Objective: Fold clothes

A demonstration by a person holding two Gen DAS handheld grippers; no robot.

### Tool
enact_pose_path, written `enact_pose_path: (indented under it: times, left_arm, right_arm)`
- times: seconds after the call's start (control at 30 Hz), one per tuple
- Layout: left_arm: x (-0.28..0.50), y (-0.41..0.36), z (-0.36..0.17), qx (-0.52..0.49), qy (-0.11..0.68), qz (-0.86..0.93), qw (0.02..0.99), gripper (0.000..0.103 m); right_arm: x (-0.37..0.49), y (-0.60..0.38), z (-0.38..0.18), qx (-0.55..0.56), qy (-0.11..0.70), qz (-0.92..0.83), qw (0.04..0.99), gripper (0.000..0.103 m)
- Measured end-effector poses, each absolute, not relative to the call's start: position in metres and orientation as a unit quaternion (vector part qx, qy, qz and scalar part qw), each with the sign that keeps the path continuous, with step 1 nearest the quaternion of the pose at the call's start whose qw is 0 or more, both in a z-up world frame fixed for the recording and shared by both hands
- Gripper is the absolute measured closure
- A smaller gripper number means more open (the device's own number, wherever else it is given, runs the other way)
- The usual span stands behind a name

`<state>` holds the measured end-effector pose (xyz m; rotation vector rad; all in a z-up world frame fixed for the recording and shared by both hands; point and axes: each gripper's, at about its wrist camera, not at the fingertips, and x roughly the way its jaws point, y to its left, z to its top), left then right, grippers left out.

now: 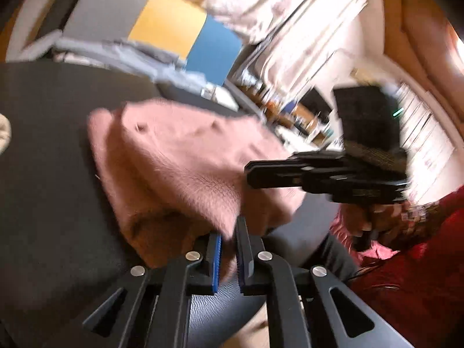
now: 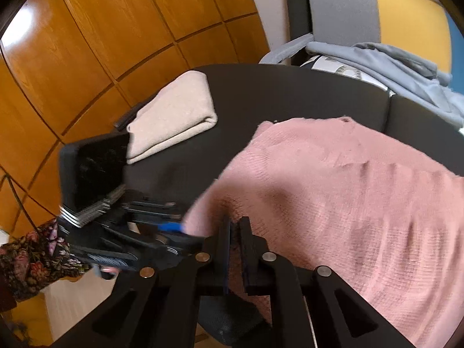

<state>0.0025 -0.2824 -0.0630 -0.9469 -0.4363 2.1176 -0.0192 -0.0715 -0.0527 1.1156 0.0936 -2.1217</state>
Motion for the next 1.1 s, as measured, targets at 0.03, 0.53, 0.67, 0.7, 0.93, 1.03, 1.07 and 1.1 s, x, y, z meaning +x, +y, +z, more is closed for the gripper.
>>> enact_pose_path:
  times: [0.03, 0.53, 0.67, 0.7, 0.93, 1.03, 1.07, 1.1]
  left_arm:
    - [0.01, -0.29, -0.057, -0.36, -0.171, 0.833, 0.383, 0.097]
    - [0.015, -0.276, -0.088, -0.419, -0.156, 0.84, 0.307, 0.074]
    - [0.016, -0.258, -0.085, -0.407, -0.129, 0.842, 0.329, 0.098]
    - [0.016, -0.253, -0.081, -0.405, -0.109, 0.845, 0.333, 0.098]
    - [0.058, -0.252, -0.05, -0.34, 0.095, 0.876, 0.328, 0.098]
    - [0.063, -0.254, -0.097, -0.416, 0.082, 0.853, 0.305, 0.098]
    - [0.071, -0.26, -0.1, -0.406, 0.062, 0.863, 0.294, 0.098]
    - [0.076, -0.264, -0.098, -0.401, 0.043, 0.87, 0.284, 0.098]
  right_arm:
    - [-0.017, -0.066, -0.051, 0.424, 0.045, -0.831, 0.357, 0.094]
    - [0.011, -0.064, -0.088, 0.433, 0.091, -0.813, 0.378, 0.051]
    - [0.017, -0.071, -0.1, 0.43, 0.146, -0.817, 0.355, 0.074]
    - [0.018, -0.072, -0.1, 0.426, 0.159, -0.818, 0.351, 0.086]
    - [0.026, -0.069, -0.082, 0.392, 0.159, -0.812, 0.402, 0.083]
    - [0.026, -0.079, -0.115, 0.421, 0.178, -0.796, 0.396, 0.067]
    - [0.03, -0.079, -0.117, 0.417, 0.176, -0.798, 0.398, 0.064]
    - [0.036, -0.077, -0.114, 0.407, 0.174, -0.803, 0.399, 0.055]
